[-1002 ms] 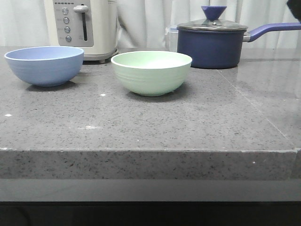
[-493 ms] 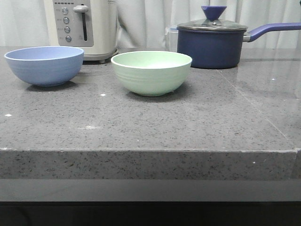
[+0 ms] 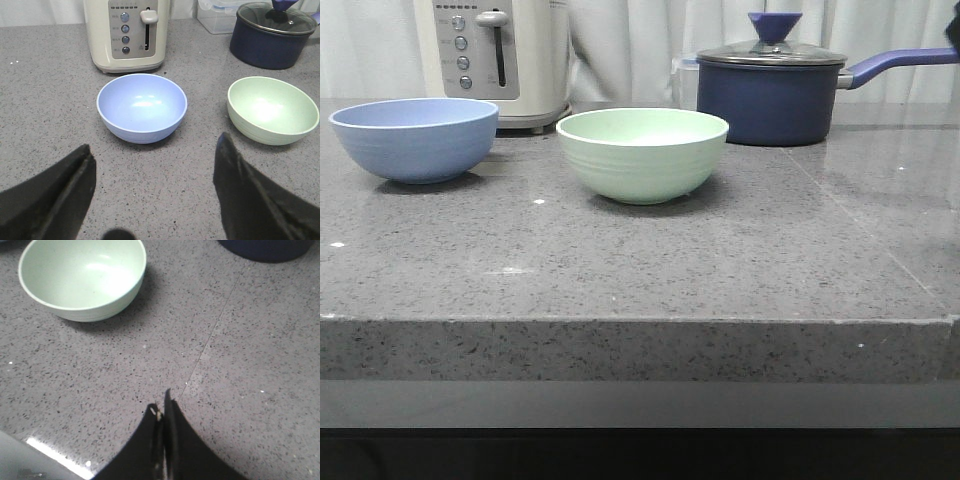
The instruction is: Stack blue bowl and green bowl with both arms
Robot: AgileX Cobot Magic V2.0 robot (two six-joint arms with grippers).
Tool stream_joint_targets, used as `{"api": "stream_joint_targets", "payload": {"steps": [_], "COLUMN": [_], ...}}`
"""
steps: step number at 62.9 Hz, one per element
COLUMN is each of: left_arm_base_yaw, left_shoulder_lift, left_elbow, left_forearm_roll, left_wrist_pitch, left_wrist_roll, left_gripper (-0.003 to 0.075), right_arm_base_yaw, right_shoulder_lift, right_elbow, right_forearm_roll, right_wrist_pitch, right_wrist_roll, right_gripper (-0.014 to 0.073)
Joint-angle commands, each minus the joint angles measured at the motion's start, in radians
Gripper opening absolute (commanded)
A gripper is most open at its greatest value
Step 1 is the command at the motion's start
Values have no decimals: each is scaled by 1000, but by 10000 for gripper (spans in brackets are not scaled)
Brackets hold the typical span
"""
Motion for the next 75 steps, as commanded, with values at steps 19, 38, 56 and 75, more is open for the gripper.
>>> {"api": "stream_joint_targets", "payload": {"steps": [19, 38, 56, 75], "left_arm_base_yaw": [-9, -9, -9, -9], "left_shoulder_lift": [8, 8, 8, 8], "left_elbow": [-26, -26, -26, -26], "left_forearm_roll": [-2, -2, -2, -2], "left_wrist_pitch": [-72, -72, -72, -72], "left_wrist_roll": [-1, -1, -1, -1], "left_gripper": [491, 491, 491, 491], "right_arm_base_yaw": [31, 31, 27, 27], "right_shoulder_lift": [248, 415, 491, 504], "right_elbow": [-99, -220, -285, -285], "right_forearm_roll": [29, 168, 321, 321], "right_wrist_pitch": [-199, -135, -140, -189], "right_wrist_roll": [-22, -168, -319, -326], "right_gripper": [-62, -61, -61, -61]}}
